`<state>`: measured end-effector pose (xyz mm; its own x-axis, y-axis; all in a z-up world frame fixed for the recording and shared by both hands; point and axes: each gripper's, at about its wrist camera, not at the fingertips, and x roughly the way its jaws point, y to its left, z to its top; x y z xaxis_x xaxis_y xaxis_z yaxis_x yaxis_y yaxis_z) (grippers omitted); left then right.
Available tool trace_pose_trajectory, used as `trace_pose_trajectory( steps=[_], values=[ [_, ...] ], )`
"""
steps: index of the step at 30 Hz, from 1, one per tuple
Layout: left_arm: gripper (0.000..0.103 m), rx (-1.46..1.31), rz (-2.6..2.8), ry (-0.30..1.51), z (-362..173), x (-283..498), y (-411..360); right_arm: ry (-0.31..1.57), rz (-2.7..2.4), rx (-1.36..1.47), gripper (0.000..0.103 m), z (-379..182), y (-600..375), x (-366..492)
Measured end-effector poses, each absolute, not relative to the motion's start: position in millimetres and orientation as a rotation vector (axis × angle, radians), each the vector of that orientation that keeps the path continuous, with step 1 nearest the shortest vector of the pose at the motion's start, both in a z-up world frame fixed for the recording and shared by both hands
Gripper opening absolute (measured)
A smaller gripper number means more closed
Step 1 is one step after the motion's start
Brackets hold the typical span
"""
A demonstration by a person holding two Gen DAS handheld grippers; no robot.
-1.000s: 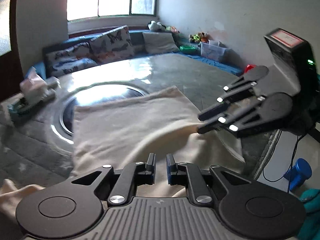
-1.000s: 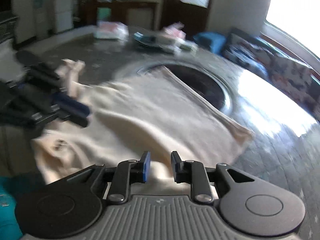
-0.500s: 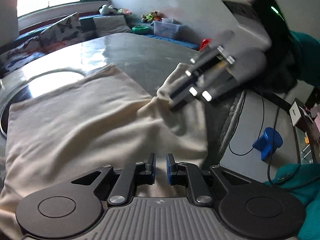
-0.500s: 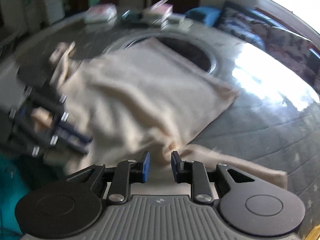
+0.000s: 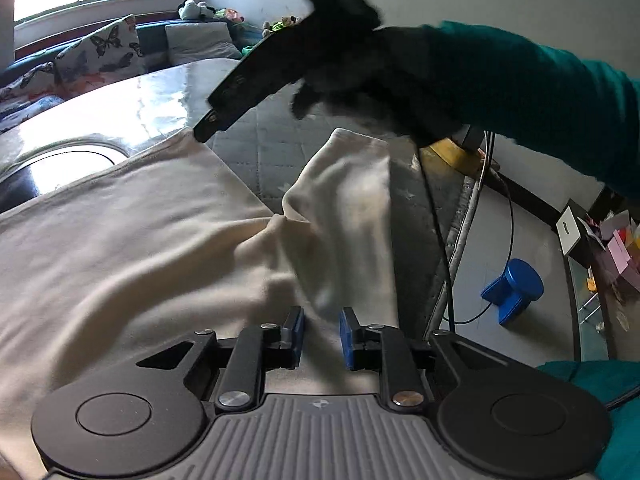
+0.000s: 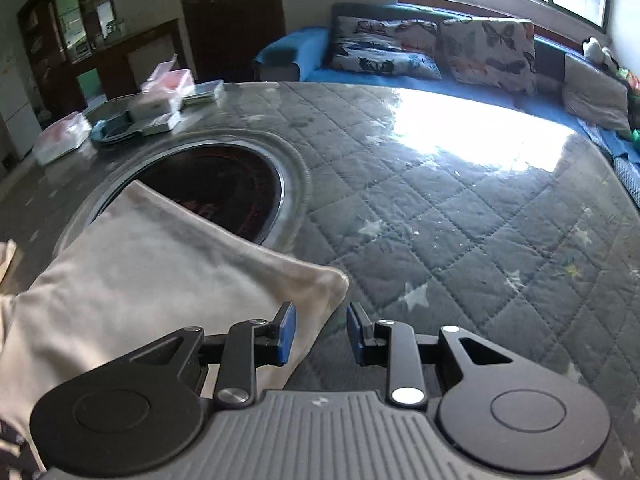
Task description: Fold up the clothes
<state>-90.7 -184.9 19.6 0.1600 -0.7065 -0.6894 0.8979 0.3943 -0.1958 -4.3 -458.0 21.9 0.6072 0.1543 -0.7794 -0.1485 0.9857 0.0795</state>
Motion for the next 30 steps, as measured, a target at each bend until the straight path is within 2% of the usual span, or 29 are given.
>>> trace_pose_trajectory(
  steps=[4, 5, 7, 11, 21, 23, 25, 27, 30],
  values=[
    [0.024, 0.245, -1.083, 0.779, 35, -68, -172, 0.924, 0.170, 0.021, 0.026, 11, -460, 13],
    [0.031, 0.235, -1.037, 0.768, 39, -59, -167, 0.929, 0.168, 0.019, 0.026, 9, -460, 16],
    [0.037, 0.222, -0.921, 0.744, 46, -39, -155, 0.929, 0.164, 0.023, 0.026, 7, -460, 20],
    [0.038, 0.193, -0.659, 0.744, 53, 13, -135, 0.924, 0.165, 0.019, 0.016, 8, -459, 27],
    [0.041, 0.249, -0.352, 0.757, 31, 104, -117, 0.898, 0.154, -0.022, 0.012, 8, -444, 48],
    [0.039, 0.251, -0.341, 0.766, 25, 115, -119, 0.893, 0.152, -0.031, 0.012, 8, -440, 53],
    [0.030, 0.242, -0.337, 0.780, 20, 123, -118, 0.888, 0.150, -0.040, 0.011, 8, -437, 59],
    [0.015, 0.249, -0.334, 0.770, 17, 125, -120, 0.880, 0.149, -0.047, 0.011, 9, -434, 66],
    [0.009, 0.272, -0.316, 0.750, 16, 132, -119, 0.867, 0.137, -0.072, 0.006, 8, -431, 77]
  ],
)
